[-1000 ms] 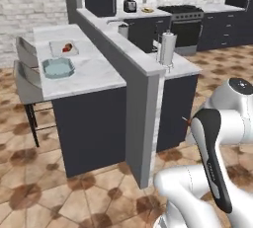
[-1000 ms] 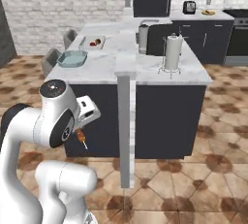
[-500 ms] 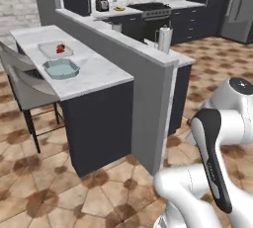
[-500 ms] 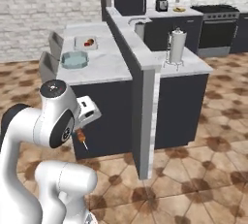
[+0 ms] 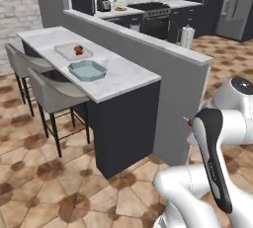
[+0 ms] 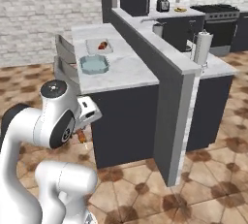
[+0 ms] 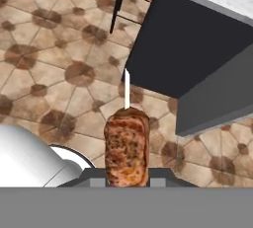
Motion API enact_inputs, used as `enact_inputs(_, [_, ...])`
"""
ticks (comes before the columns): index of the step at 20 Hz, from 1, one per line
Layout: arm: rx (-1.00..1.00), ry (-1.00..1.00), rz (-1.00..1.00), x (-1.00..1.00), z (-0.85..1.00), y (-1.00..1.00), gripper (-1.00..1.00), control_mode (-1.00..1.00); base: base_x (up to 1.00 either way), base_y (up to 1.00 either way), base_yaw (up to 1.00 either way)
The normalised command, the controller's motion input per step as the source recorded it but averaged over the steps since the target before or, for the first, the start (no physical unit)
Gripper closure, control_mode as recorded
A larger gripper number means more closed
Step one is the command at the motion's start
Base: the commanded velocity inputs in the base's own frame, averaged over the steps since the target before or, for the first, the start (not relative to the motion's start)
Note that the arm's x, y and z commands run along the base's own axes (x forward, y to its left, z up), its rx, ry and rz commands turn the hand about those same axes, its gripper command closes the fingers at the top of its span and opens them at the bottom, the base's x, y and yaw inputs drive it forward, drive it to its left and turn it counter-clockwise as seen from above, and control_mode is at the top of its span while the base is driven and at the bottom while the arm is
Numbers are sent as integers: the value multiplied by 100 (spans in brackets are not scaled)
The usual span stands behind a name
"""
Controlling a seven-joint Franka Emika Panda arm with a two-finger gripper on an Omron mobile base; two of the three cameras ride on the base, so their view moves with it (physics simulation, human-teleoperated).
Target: Place the cold items (potato and bell pepper) from the fridge in one tupperware on the dining counter. Place the warm items (kebab skewer and hot dog) in the stove area in another tupperware.
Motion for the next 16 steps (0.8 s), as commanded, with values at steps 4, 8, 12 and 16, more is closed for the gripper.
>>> enact_inputs(4, [0, 0, 0, 0, 0, 0, 100, 100, 33, 94, -11])
enact_inputs(8, [0, 0, 0, 0, 0, 0, 100, 100, 26, 89, -11])
enact_inputs(12, [0, 0, 0, 0, 0, 0, 100, 100, 31, 70, -10])
enact_inputs(16, [0, 0, 0, 0, 0, 0, 100, 100, 32, 61, -19])
